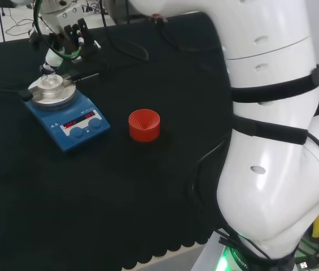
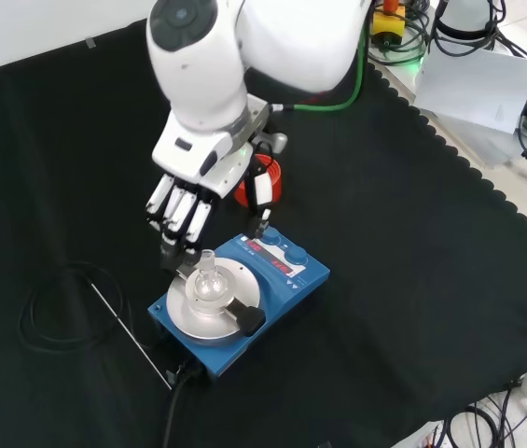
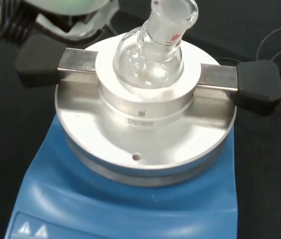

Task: Turn on the heater.

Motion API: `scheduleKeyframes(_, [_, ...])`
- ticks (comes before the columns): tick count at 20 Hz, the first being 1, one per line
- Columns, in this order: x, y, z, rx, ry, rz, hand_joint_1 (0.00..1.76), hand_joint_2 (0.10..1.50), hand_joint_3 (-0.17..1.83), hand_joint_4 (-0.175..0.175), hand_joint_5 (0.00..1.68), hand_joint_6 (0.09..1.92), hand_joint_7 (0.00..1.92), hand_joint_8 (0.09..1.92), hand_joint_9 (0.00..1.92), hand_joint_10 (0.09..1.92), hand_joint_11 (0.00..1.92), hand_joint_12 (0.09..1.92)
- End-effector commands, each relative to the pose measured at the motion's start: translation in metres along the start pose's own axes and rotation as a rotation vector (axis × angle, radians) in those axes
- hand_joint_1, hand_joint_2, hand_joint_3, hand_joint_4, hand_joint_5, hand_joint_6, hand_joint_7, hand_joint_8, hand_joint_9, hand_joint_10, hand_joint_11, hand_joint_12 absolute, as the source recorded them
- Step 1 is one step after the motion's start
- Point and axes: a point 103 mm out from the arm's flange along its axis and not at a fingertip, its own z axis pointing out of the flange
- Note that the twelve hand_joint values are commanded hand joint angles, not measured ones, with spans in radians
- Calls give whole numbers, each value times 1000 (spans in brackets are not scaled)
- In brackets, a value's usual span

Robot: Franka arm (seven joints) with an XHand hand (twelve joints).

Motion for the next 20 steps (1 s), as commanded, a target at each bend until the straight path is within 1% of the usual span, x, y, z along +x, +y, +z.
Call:
scheduleKeyframes(1, [7, -63, -19, -40, 7, 80, 821, 616, 475, -10, 456, 498, 174, 623, 490, 638, 149, 1389])
scheduleKeyframes(6, [6, -110, -14, -33, 29, 127, 808, 627, 477, -11, 456, 487, 175, 622, 489, 638, 149, 1390])
scheduleKeyframes(11, [11, -158, -6, -22, 59, 165, 796, 641, 480, -14, 447, 469, 210, 635, 501, 642, 155, 1392])
scheduleKeyframes(14, [16, -184, 2, -10, 67, 185, 818, 661, 506, -16, 451, 433, 310, 653, 561, 635, 192, 1382])
scheduleKeyframes(18, [26, -210, 13, 17, 73, 205, 869, 669, 572, -20, 489, 419, 498, 677, 711, 596, 299, 1348])
scheduleKeyframes(20, [32, -218, 20, 40, 77, 205, 892, 671, 602, -24, 503, 432, 655, 721, 836, 596, 389, 1322])
